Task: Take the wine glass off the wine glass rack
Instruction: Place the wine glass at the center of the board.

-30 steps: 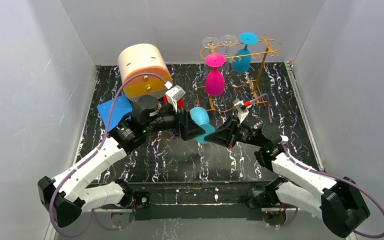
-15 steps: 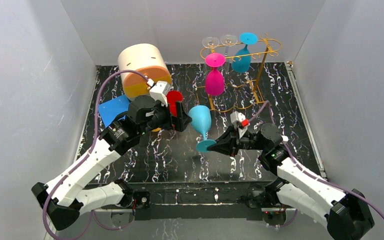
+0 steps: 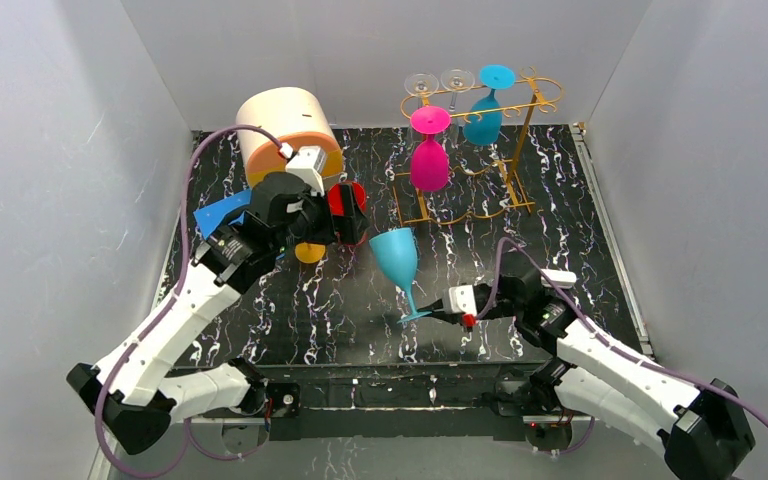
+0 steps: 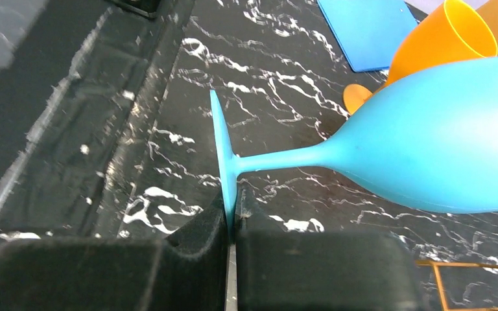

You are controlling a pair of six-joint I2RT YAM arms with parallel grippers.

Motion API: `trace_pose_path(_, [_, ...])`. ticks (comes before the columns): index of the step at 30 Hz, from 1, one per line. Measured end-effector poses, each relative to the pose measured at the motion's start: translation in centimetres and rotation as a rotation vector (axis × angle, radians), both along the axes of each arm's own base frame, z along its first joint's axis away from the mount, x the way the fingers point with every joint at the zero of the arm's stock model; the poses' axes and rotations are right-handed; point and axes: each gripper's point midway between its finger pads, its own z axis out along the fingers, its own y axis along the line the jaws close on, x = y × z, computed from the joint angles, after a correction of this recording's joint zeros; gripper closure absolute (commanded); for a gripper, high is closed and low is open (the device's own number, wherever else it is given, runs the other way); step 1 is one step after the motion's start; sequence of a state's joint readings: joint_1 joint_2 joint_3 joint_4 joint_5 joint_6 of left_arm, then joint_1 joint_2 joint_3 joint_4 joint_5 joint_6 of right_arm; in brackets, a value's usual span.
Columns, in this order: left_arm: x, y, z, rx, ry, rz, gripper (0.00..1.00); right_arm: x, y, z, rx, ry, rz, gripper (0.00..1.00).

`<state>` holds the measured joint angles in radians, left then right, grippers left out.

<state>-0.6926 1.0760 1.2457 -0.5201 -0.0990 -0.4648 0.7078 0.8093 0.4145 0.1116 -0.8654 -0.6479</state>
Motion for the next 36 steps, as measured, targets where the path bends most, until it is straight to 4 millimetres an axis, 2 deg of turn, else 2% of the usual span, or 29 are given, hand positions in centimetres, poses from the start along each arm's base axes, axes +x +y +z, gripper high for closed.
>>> trace_pose_path(6, [2.1,1.1,-1.7,-0.056,0.115,-0.004,0.02,-0.1,0.8,-2.1,-0.095,-0.195,0.014,0.99])
trace_pose_path(9, [2.5,0.9,-2.4,-0.088,0.165,-0.048,0.03,-0.5,1.6,-2.7,-0.125,-0.297,0.034,0.99])
trace_pose_path(15, [1.5,-0.9,-3.8,-0.084,0.261,-0.202,0.07,0.1,2.2,-3.2,-0.135,-0.478,0.003,0.99])
trace_pose_path(18, [0.7,-0.8,-4.6,-0.065,0.295,-0.233,0.09,0.7,2.2,-3.3,-0.145,-0.546,-0.021,0.99])
trace_pose_path(22, [0.1,-0.3,-4.8,-0.044,0.311,-0.264,0.16,1.4,2.5,-2.4,-0.129,-0.621,-0.049,0.99])
trace_pose_path(26, [-0.4,-0.3,-4.9,-0.039,0.326,-0.311,0.16,1.7,2.8,-2.0,-0.115,-0.669,-0.062,0.99])
trace_pose_path(33, [-1.2,-1.1,-5.5,-0.060,0.363,-0.395,0.24,2.1,2.9,-2.0,-0.122,-0.701,-0.074,0.99])
trace_pose_path(36, [-1.5,-1.2,-5.5,-0.067,0.368,-0.411,0.31,2.3,3.0,-1.9,-0.121,-0.710,-0.082,0.99])
